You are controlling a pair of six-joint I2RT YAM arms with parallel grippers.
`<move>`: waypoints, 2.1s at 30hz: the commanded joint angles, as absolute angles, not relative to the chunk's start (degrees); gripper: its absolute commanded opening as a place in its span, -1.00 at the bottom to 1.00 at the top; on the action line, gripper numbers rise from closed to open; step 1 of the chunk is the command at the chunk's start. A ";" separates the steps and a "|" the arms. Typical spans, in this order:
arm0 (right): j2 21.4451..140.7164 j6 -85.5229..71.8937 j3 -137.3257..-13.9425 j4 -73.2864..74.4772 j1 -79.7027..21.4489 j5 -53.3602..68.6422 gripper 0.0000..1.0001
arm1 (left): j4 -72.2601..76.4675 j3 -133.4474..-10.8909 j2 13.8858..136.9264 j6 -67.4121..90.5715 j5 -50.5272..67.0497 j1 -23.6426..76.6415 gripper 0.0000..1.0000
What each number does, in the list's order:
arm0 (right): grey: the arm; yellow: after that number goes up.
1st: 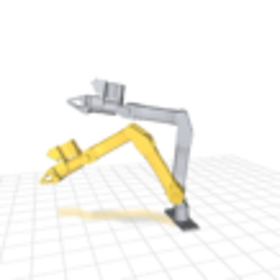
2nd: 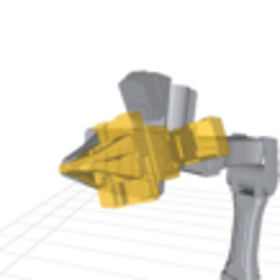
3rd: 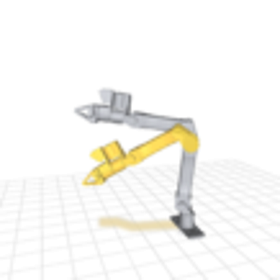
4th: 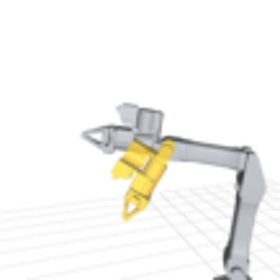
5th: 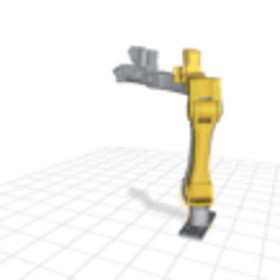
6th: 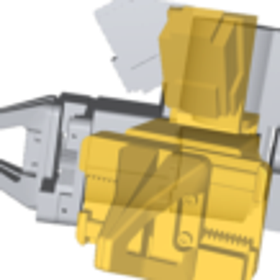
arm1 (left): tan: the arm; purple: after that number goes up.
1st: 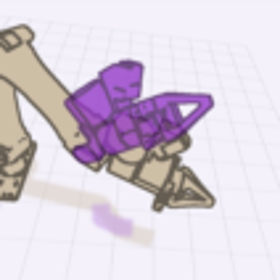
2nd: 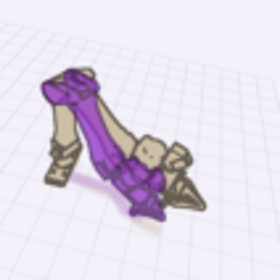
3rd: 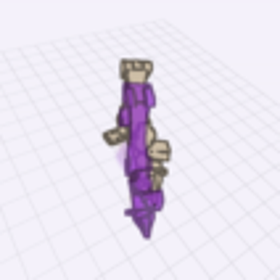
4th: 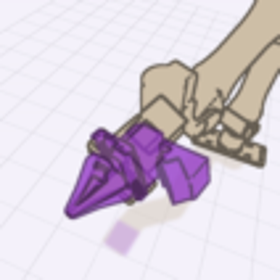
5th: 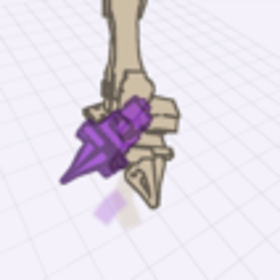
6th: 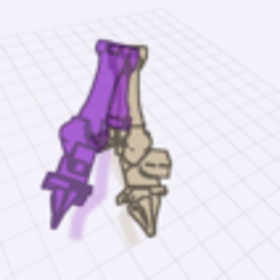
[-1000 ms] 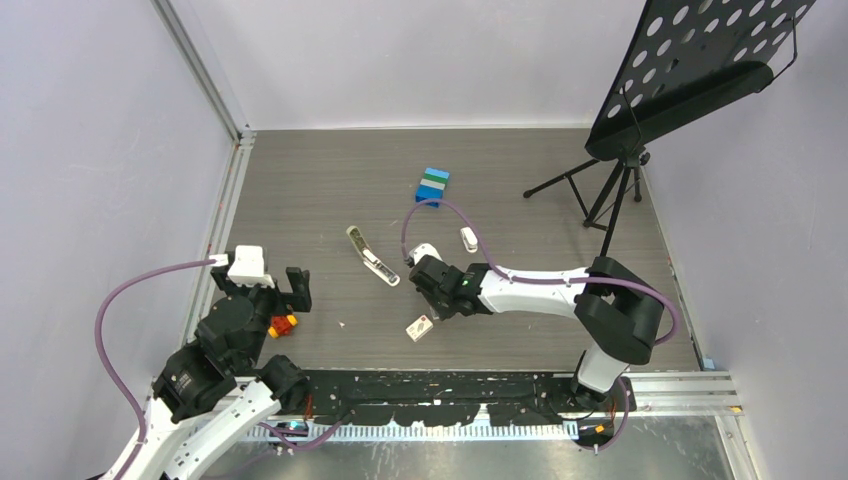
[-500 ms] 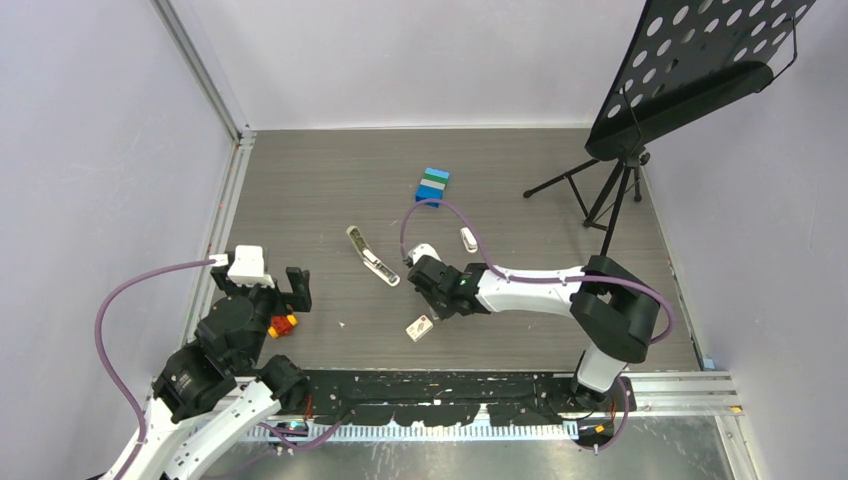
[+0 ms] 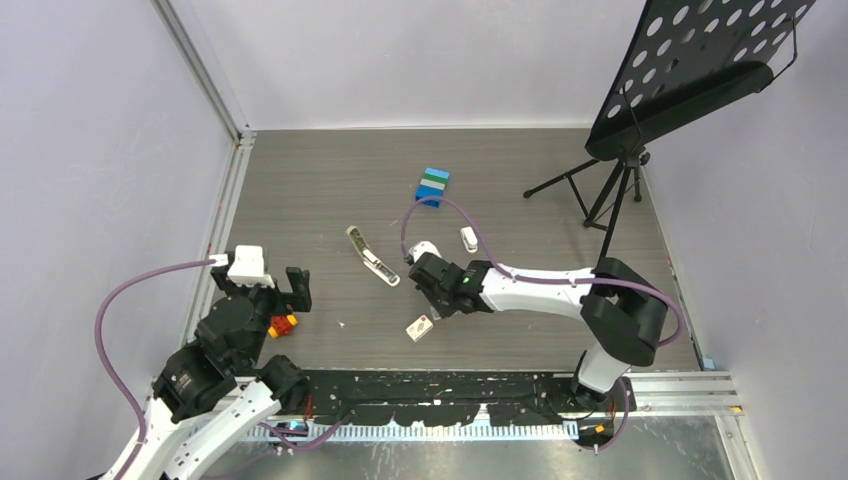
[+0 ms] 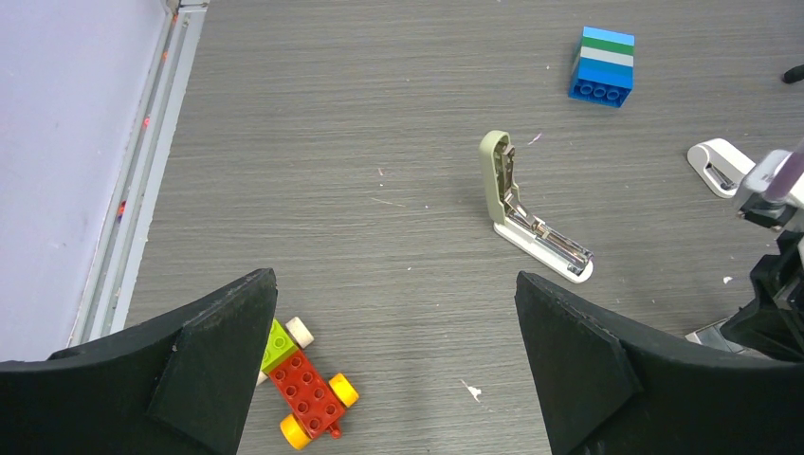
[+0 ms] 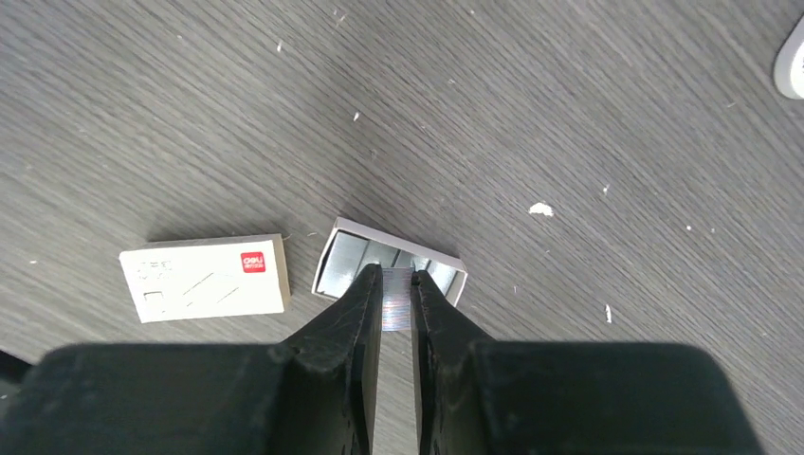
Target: Load the staples into the stapler
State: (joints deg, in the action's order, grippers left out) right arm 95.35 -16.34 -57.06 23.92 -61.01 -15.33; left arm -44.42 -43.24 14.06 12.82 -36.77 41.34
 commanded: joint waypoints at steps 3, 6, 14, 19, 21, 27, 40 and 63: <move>89.61 -13.80 -60.89 25.05 -60.77 -15.01 -0.63 | -42.17 -43.07 13.80 12.14 -36.27 41.13 0.99; 89.79 -11.70 -61.90 25.02 -59.64 -15.09 -0.63 | -42.25 -43.15 13.58 12.13 -36.18 41.13 0.99; 95.86 -8.01 -65.80 20.06 -54.34 -10.71 -0.63 | -42.78 -43.24 12.04 12.30 -35.84 41.13 0.99; 99.12 -7.14 -67.75 20.54 -53.12 -9.60 -0.63 | -42.71 -43.15 11.59 12.30 -35.95 41.13 0.99; 98.63 -7.43 -66.91 20.57 -52.73 -9.54 -0.61 | -42.56 -43.15 11.96 12.22 -35.74 41.13 0.99; 93.92 -9.73 -62.01 20.60 -50.17 -12.31 -0.42 | -42.23 -43.24 13.80 12.05 -34.86 41.13 0.99; 87.02 -7.40 -57.83 21.28 -34.85 -23.95 -0.13 | -41.89 -43.16 14.68 11.88 -34.83 40.96 0.99; 101.89 -6.86 -66.18 20.57 -18.34 -12.95 0.00 | -41.92 -43.07 14.07 11.87 -34.63 40.78 0.99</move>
